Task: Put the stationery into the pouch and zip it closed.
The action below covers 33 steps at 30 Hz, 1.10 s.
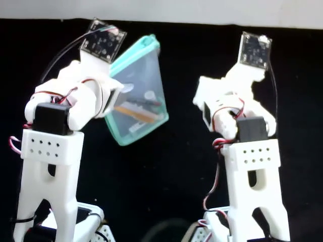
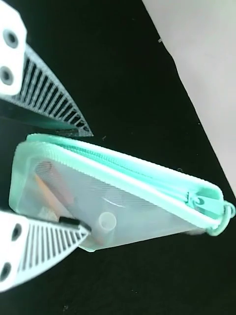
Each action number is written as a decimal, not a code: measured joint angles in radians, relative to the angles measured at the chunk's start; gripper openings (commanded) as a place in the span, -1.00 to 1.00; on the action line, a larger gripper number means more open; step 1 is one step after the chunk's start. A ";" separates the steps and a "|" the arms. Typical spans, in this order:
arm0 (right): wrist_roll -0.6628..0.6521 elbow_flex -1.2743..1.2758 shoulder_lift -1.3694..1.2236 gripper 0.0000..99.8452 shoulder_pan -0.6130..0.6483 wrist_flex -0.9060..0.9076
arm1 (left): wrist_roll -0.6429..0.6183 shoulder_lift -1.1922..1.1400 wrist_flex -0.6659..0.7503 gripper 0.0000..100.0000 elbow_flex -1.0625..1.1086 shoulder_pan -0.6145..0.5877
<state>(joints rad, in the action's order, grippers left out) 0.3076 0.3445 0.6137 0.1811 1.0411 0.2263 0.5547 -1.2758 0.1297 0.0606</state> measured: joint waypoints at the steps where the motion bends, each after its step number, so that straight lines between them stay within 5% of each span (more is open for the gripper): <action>1: 0.000 0.000 0.000 -0.30 0.000 0.000 | -0.002 0.000 0.000 -0.40 -0.002 0.000; 16: 0.000 0.000 0.000 -0.30 0.002 0.000 | -0.095 0.000 -0.084 -0.48 -0.267 -0.032; 24: 0.000 0.000 0.005 -1.00 0.002 0.051 | -0.091 0.011 -0.141 -0.98 -0.270 -0.032; 33: 0.000 0.044 0.216 -0.94 0.000 0.084 | 0.011 0.181 -0.190 -0.99 -0.270 -0.032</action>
<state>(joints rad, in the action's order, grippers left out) 0.3076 0.3890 0.8301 0.1811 1.1254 0.2371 0.7357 -1.4661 -0.1404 0.0284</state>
